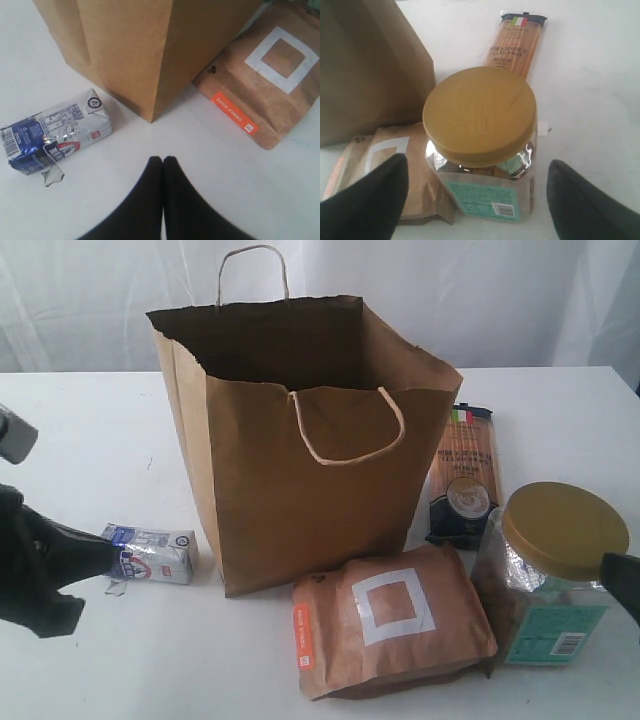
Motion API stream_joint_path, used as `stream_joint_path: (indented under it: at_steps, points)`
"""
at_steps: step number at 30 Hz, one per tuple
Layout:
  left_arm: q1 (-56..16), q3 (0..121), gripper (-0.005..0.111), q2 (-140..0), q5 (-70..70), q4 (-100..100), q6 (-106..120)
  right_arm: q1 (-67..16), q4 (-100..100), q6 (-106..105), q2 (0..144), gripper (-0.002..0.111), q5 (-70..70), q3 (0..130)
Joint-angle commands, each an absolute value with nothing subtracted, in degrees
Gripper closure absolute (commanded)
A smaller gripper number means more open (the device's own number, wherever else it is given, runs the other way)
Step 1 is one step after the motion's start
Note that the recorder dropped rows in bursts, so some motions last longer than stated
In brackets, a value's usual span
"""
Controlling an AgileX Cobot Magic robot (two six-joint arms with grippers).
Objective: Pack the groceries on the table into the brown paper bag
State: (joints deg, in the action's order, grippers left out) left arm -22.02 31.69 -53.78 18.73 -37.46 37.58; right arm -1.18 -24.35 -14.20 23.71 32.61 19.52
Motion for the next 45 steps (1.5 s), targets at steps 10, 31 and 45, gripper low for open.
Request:
stream_joint_path:
  at_steps: [10,31,45]
  points:
    - [-21.89,26.18,0.107,-43.09,18.92,-41.65,35.48,-1.29,-26.51,-23.34,26.02,0.037,23.89,19.6]
    - [-21.89,25.93,0.107,-42.55,19.63,-41.92,34.66,-1.65,-26.51,-23.12,26.31,0.037,23.77,19.6]
    - [-21.89,12.0,0.107,-18.95,16.14,-41.56,34.66,-2.83,-26.51,-22.72,26.31,0.037,23.37,19.22]
